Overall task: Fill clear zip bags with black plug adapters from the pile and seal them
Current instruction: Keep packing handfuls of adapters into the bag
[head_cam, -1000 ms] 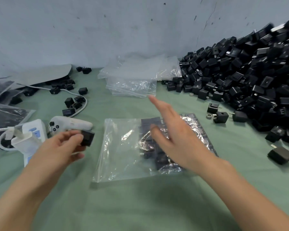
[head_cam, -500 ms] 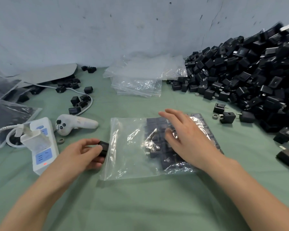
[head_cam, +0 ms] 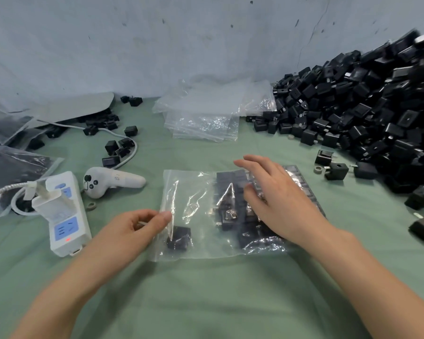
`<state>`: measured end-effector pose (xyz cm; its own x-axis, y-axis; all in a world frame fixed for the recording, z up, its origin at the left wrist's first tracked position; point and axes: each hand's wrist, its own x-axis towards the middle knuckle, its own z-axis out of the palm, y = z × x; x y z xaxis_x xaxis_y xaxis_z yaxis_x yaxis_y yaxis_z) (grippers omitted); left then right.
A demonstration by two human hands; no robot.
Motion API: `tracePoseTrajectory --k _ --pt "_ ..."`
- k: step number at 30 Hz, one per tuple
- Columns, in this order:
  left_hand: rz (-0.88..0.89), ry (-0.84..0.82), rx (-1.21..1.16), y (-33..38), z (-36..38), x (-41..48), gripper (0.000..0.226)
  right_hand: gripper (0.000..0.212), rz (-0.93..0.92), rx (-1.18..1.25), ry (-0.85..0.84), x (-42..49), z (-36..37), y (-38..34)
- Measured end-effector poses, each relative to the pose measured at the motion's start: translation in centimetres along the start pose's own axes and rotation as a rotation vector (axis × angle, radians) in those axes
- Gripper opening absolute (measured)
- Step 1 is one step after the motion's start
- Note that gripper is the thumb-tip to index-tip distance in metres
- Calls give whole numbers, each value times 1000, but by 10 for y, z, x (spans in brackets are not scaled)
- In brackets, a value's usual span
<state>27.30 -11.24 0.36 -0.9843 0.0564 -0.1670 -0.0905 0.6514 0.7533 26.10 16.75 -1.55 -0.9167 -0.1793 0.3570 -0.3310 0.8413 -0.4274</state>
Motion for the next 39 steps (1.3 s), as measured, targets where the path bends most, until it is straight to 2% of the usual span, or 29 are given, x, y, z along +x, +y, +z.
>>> tracePoseTrajectory --k 4,7,9,11,14,16,26,29,31,34,39 --pt "119 40 -17 9 17 -1 14 49 0 -8 -16 -1 1 -3" --pt "148 20 -5 13 26 -3 7 49 -1 9 -25 -2 2 -3" --pt "141 -7 -88 15 29 -4 6 50 -2 9 -27 -3 2 -2" --pt "123 -25 -198 16 29 -4 5 50 -3 7 -27 -2 2 -2" --pt "185 -7 -79 9 27 -1 10 48 -6 0 -29 -2 3 0" --pt "198 -50 -16 7 27 -3 15 46 -10 -22 -40 -2 3 1" --pt "313 -100 -11 7 33 -2 14 41 -26 -63 -188 -3 2 2" --pt "301 -146 -95 9 35 -1 17 40 -27 -60 -202 -4 2 0" --pt "275 -167 -153 7 34 1 27 39 -40 -72 -211 -4 3 -1" --pt "252 -158 -222 5 30 3 14 38 -47 -72 -212 -4 1 -1" --pt "195 -227 -235 5 26 3 17 37 -57 -72 -197 -4 1 -2"
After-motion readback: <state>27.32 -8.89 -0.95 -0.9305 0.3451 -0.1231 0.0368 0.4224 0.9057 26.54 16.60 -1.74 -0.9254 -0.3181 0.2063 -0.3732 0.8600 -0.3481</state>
